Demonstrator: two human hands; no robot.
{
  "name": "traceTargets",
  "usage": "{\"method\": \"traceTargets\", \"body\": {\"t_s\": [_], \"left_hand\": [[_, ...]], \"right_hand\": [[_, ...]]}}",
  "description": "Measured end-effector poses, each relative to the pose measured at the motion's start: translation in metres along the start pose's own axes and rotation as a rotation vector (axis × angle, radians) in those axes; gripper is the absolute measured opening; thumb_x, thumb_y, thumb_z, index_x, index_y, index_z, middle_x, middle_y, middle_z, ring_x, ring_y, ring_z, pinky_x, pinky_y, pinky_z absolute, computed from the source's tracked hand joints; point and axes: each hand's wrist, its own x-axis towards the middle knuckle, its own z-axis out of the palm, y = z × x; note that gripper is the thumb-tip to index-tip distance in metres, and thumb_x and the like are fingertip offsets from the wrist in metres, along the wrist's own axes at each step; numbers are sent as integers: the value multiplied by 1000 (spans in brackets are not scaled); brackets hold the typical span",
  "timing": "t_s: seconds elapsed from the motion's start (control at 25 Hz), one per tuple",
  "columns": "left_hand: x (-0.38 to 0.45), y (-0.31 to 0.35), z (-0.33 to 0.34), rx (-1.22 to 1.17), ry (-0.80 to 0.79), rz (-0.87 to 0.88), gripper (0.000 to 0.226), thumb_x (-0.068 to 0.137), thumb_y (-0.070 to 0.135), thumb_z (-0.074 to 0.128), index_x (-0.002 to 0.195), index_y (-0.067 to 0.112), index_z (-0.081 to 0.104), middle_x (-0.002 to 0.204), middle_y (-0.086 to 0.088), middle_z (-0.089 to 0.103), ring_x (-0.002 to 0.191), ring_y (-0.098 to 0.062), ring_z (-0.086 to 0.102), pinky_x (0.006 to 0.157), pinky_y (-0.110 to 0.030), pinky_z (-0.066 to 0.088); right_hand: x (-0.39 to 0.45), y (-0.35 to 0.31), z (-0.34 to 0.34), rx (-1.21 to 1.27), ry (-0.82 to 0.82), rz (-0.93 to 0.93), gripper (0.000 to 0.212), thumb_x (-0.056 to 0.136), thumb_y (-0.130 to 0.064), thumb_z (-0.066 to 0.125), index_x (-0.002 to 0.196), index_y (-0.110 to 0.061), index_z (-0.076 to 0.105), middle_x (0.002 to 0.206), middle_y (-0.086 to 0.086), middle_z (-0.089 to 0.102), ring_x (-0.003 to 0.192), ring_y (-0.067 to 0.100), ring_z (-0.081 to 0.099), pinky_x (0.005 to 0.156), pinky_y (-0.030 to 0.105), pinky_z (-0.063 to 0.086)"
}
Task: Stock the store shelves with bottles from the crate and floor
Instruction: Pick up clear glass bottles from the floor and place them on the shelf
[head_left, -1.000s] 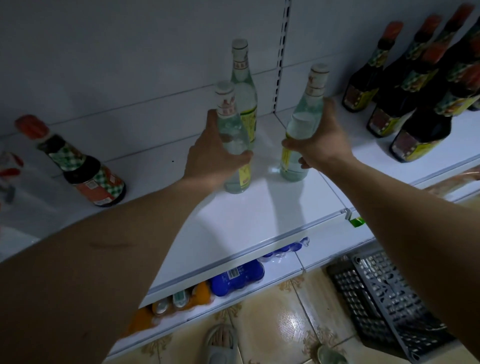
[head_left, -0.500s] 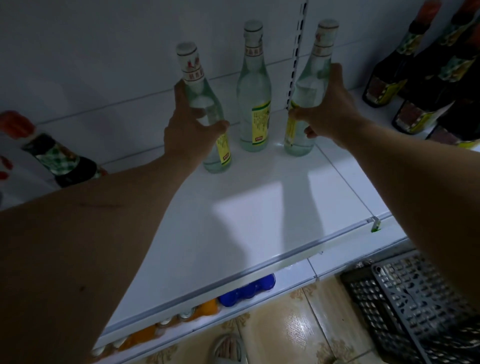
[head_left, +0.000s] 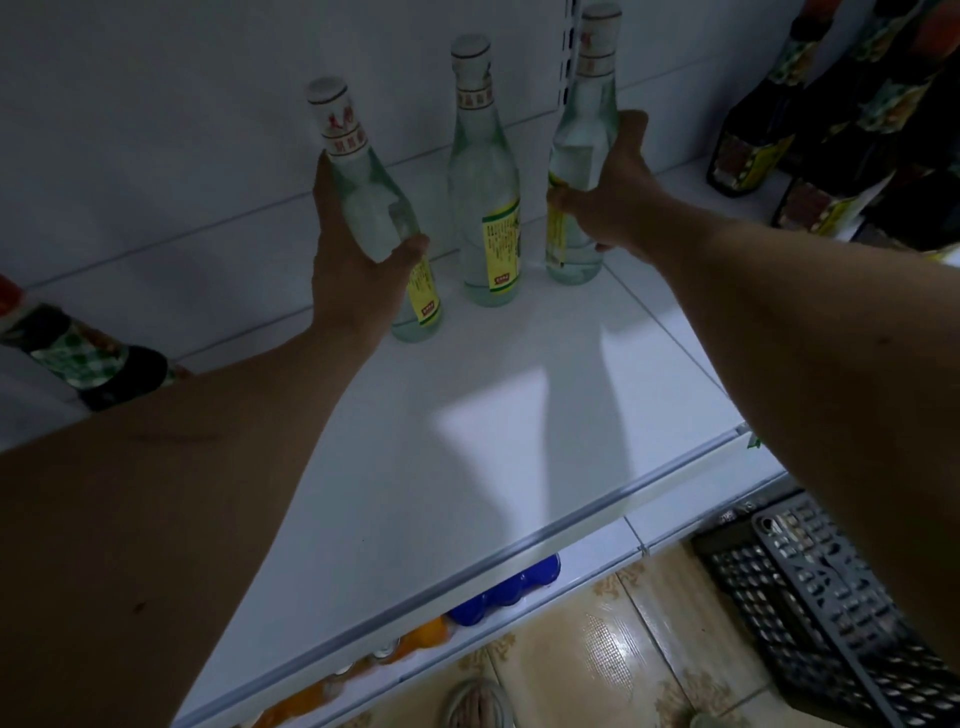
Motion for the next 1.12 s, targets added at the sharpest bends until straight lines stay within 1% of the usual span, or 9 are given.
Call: {"method": "traceTargets", "body": {"t_s": [0.16,0.24,0.32,0.44,0.6,0.68,0.84,1.0,1.12], "left_hand": [[-27,-9,5,-88,0,-128,110,76,30,80,155,32,5,152,-4,36,136,-17,42,110,-44,41],[-62,-14,10,-23,112,-240,104,74,37,82,154,27,17,146,-11,37,133,-22,41,110,-41,38],[-99,-11,16,87,278,-207,78,77,37,79,142,15,40,125,-13,50,114,-27,51,100,-42,44],[-139,6,41,166,322,-40,41,86,30,68,116,5,57,99,-12,56,90,-28,55,79,-36,47],[-201,47,88,39,-83,45,18,87,37,54,103,30,50,87,5,51,78,-10,50,66,-16,42],[-241,57,107,36,-333,99,12,88,35,52,98,37,46,81,7,53,74,-11,52,65,-20,45],[-306,39,136,112,-841,66,10,91,28,49,100,33,48,81,10,55,71,-10,58,63,-41,53],[-349,0,164,360,-1256,-90,33,94,23,52,125,31,45,108,7,59,91,-18,62,80,-40,54],[-390,-36,181,562,-1443,-56,47,95,23,54,138,30,37,130,-1,52,101,-23,58,83,-39,52]], "right_hand": [[-20,7,4,92,-4,174,103,84,-27,75,152,-21,-2,154,12,26,129,40,45,75,50,60],[-49,21,8,103,58,245,108,83,-32,76,155,-20,-3,157,11,20,128,38,46,80,48,58],[-85,36,8,66,182,197,82,89,-32,69,151,-16,18,147,12,35,121,35,52,91,45,52],[-128,54,-5,66,342,155,31,96,-26,51,126,-15,48,98,0,60,95,29,62,79,36,47],[-181,80,-33,123,398,107,16,97,-22,45,99,-16,59,70,-8,60,65,15,59,63,33,46],[-216,99,-41,134,439,129,16,95,-22,46,95,-15,60,60,-10,53,55,8,49,58,34,43],[-289,159,-55,48,472,318,17,95,-22,47,94,-12,61,67,-4,58,62,21,55,62,45,48],[-367,224,-65,-50,423,593,17,96,-23,47,94,-12,60,82,2,64,78,26,61,68,39,48],[-433,276,-57,-115,261,826,16,97,-24,47,98,-13,58,90,9,66,80,30,60,65,33,43]]}}
